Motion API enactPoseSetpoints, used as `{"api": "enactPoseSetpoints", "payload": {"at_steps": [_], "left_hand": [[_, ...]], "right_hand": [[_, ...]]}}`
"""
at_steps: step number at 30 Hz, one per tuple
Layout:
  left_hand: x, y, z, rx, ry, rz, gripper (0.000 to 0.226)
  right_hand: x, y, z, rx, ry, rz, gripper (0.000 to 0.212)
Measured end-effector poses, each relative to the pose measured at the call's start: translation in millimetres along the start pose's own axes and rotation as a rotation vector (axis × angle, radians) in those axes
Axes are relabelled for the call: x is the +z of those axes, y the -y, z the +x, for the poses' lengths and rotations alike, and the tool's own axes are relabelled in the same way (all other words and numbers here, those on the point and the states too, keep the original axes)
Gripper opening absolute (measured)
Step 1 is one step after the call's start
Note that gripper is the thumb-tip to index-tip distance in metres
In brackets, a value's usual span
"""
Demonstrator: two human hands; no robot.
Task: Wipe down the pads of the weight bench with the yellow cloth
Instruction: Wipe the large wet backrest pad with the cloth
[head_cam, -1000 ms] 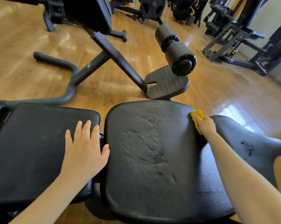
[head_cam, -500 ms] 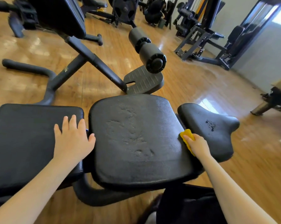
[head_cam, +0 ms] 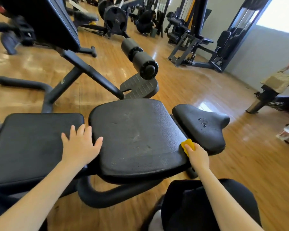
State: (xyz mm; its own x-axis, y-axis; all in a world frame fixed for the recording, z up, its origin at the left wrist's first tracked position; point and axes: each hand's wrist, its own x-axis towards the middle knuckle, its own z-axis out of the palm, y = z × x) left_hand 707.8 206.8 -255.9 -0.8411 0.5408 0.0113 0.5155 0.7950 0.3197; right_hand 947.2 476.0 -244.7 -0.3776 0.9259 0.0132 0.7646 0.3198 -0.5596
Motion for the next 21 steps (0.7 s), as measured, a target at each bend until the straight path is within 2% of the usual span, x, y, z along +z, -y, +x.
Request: {"api": "enactPoseSetpoints", "payload": {"at_steps": [4, 7, 8, 10, 12, 14, 17, 21], "left_hand": [[9.5, -30.1, -22.0, 0.177, 0.044, -0.071, 0.065], [21.4, -49.5, -36.7, 0.282, 0.101, -0.020, 0.068], [24.2, -51.8, -39.4, 0.294, 0.085, -0.001, 0.074], [25.6, -53.5, -40.3, 0.292, 0.042, -0.015, 0.086], [24.8, -54.8, -37.3, 0.290, 0.018, -0.022, 0.073], [25.2, -56.6, -35.0, 0.301, 0.013, -0.021, 0.059], [27.0, -56.5, -39.1, 0.291, 0.012, -0.041, 0.056], [26.4, -57.4, -40.0, 0.279, -0.010, -0.041, 0.053]], "right_hand": [[18.8, 20.7, -34.4, -0.240, 0.004, -0.047, 0.029], [43.1, 43.7, -73.2, -0.449, 0.026, -0.194, 0.044], [48.9, 50.2, -86.2, -0.536, 0.006, -0.211, 0.046], [49.8, 57.0, -99.7, -0.638, 0.079, -0.209, 0.049], [43.0, 50.1, -88.5, -0.708, 0.146, -0.251, 0.064], [29.9, 34.1, -65.7, -0.642, 0.147, -0.196, 0.074], [7.0, 19.5, -35.2, -0.384, 0.151, -0.099, 0.050], [6.9, 19.9, -21.7, -0.260, 0.110, -0.128, 0.044]]}}
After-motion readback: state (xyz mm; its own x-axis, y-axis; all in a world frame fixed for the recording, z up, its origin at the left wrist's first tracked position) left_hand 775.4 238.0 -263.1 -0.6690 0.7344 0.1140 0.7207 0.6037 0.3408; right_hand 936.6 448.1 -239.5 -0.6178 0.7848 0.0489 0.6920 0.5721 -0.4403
